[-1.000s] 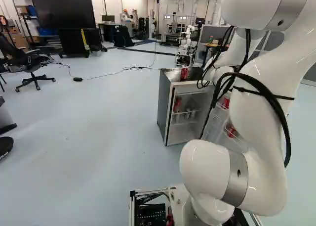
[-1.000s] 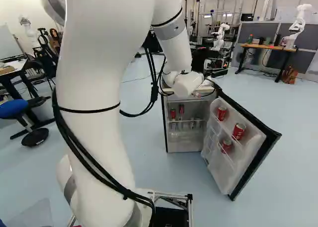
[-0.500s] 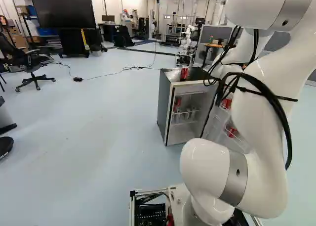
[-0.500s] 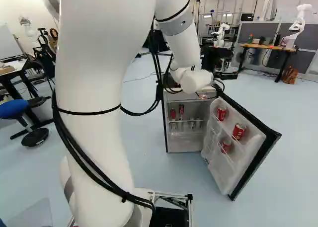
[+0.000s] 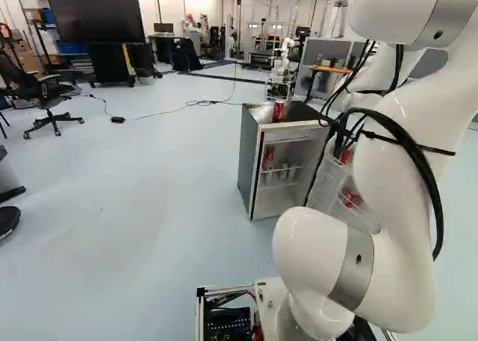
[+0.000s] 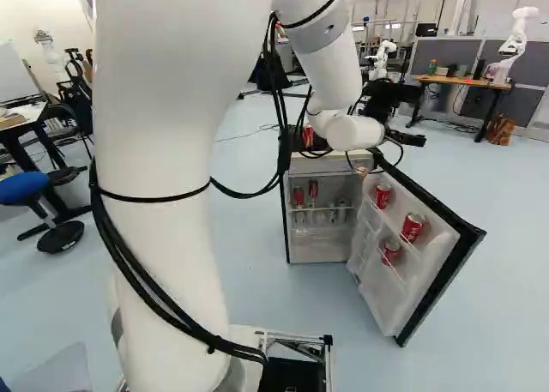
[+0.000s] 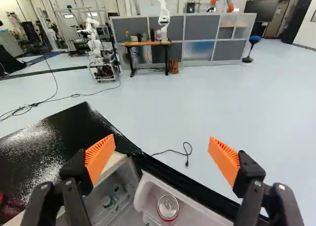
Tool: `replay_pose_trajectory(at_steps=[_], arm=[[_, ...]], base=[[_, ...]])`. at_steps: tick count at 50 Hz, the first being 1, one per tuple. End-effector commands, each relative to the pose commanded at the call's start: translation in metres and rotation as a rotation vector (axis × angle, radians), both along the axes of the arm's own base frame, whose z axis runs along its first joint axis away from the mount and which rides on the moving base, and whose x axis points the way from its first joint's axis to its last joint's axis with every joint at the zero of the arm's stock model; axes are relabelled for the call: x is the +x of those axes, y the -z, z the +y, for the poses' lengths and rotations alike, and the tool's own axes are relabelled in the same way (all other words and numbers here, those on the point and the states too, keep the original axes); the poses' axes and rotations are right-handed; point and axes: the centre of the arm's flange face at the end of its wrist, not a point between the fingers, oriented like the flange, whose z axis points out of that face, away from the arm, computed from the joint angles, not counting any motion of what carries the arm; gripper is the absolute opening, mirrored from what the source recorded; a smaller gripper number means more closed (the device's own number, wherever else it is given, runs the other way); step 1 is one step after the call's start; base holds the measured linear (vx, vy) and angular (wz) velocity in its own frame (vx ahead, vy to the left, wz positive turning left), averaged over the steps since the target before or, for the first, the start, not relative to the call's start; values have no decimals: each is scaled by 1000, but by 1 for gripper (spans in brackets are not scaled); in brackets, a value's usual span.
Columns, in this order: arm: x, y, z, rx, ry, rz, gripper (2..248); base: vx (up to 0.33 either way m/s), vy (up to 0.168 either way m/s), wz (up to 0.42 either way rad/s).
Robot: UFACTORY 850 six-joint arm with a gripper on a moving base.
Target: Grab a drink from the fridge
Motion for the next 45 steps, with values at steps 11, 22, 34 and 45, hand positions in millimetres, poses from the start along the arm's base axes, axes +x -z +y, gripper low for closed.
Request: replay_pose_trajectory(at_steps=[11,22,34,45], arm=[[-7,-3,-15,55,25,57,247],[-15,-6,-30,111,48,112,247],[-21,-10,-46,171,70,170,247],[-25,-15,-60,225,87,218,247]], base=[[0,0,0],[0,0,0],[0,0,0],[0,0,0]])
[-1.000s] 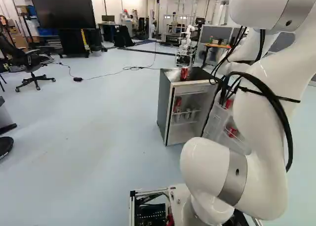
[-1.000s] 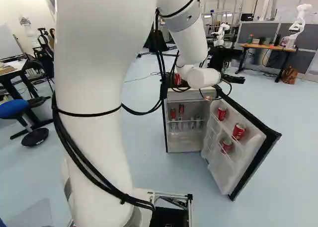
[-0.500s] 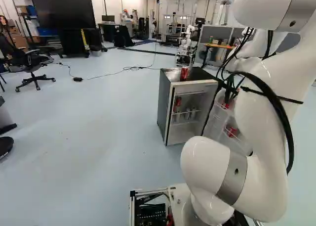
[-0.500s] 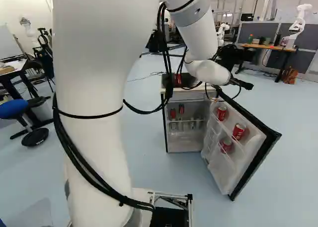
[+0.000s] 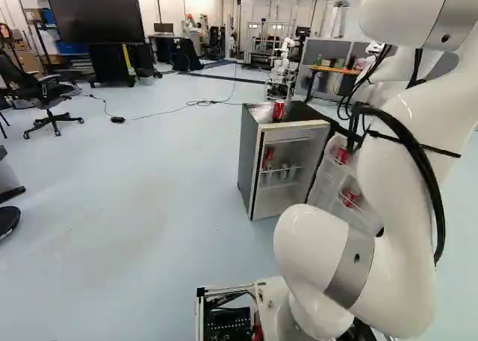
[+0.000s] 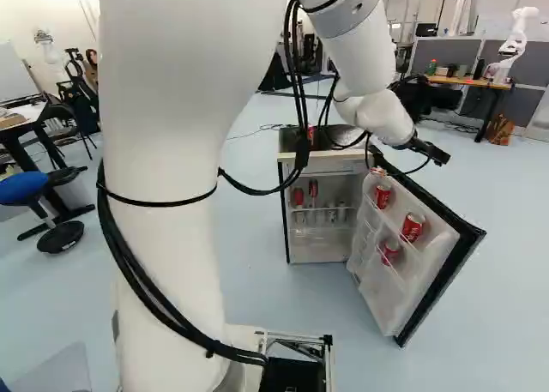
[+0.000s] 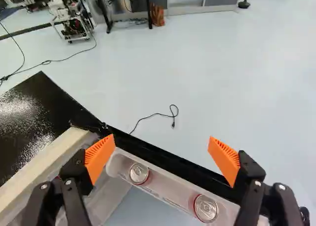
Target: Grab a drink from the fridge
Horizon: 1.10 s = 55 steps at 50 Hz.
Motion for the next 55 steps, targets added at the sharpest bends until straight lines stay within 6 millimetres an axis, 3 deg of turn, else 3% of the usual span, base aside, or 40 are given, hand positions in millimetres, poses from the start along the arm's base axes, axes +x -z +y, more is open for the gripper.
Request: replay_pose_trajectory(at_steps=[23,55], arm=[[-8,-10,-28,113,33,95,247],[-2,8,-70,296,59,242,247]], base=[[0,0,0],[0,0,0]])
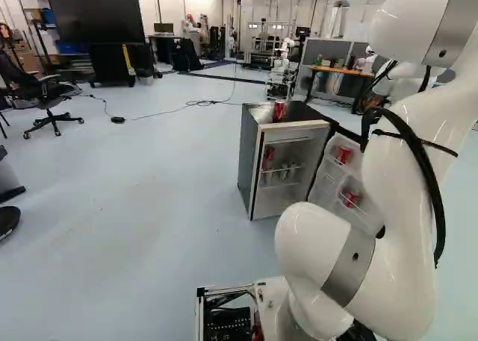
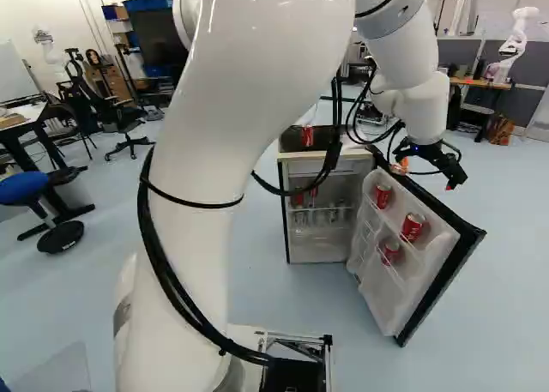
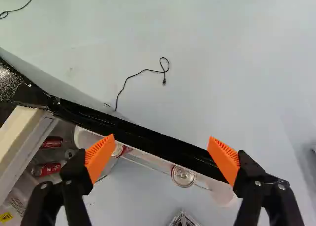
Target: Grab a drink from the fridge
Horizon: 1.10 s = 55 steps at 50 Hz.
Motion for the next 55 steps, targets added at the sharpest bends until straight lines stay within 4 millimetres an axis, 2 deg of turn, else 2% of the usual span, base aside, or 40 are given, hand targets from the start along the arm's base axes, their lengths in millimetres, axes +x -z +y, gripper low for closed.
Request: replay_pose_trajectory(at_steps=[44,55], arm=[[22,12,-72,19,37,11,247],[27,27,-89,56,43,37,247]], base=[[0,0,0],[0,0,0]])
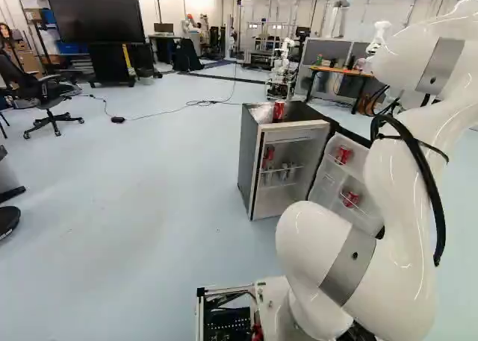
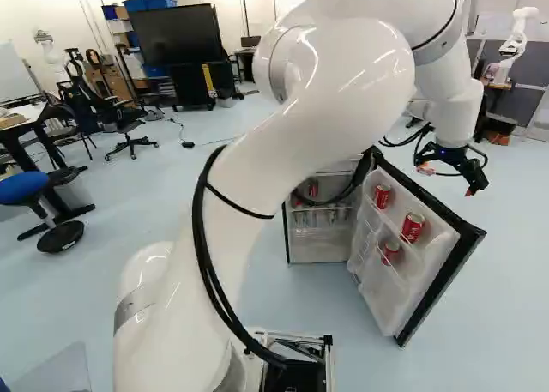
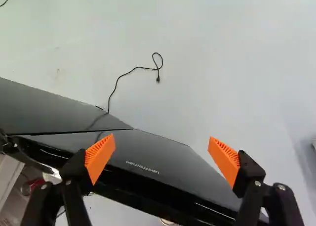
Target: Grab a drink from the fridge
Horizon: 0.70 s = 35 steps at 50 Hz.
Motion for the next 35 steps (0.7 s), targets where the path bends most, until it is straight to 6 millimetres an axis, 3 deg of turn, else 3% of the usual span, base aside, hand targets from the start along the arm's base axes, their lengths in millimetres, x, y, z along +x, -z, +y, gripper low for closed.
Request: replay_pose_trajectory(at_steps=[22,35], arm=[[10,39,-34,75,11,51,247],[14,48,-51,101,17,67,247]], base=[[0,0,0],[0,0,0]])
